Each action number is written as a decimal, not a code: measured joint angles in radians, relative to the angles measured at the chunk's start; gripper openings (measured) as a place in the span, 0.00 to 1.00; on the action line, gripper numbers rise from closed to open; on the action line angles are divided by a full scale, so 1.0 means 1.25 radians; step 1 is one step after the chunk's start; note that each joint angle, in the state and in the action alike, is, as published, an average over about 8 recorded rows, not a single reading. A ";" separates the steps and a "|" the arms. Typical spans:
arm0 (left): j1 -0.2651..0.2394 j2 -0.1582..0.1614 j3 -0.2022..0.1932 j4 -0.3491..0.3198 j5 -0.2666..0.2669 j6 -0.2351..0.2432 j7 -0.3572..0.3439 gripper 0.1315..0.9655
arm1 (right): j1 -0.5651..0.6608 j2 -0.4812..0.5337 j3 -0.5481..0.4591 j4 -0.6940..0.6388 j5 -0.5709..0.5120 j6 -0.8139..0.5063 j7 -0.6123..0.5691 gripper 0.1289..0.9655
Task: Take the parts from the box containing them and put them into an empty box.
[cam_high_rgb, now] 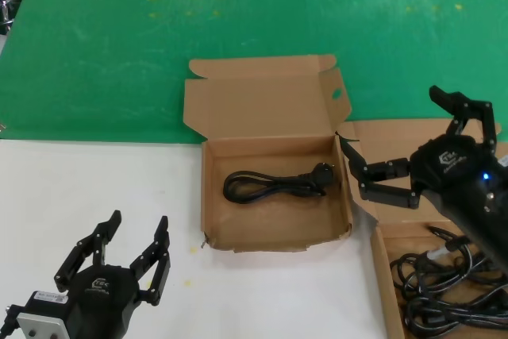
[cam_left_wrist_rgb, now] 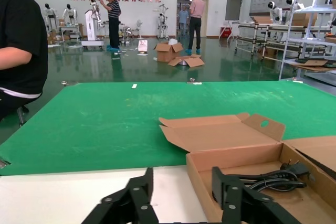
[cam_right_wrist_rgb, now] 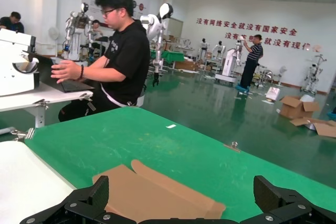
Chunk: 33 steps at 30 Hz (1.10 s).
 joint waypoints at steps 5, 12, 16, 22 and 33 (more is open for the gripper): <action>0.002 -0.001 -0.002 -0.001 -0.001 -0.001 0.001 0.39 | -0.027 -0.003 0.003 -0.007 0.031 0.029 -0.024 1.00; 0.006 -0.001 -0.004 -0.004 -0.003 -0.003 0.002 0.51 | -0.066 -0.007 0.007 -0.017 0.074 0.069 -0.057 1.00; 0.008 -0.002 -0.006 -0.005 -0.003 -0.004 0.002 0.60 | -0.088 -0.009 0.009 -0.023 0.100 0.092 -0.076 1.00; 0.011 -0.002 -0.008 -0.007 -0.005 -0.006 0.003 0.75 | -0.121 -0.012 0.013 -0.031 0.137 0.127 -0.104 1.00; 0.016 -0.004 -0.012 -0.010 -0.007 -0.009 0.005 0.93 | -0.182 -0.018 0.019 -0.047 0.206 0.190 -0.156 1.00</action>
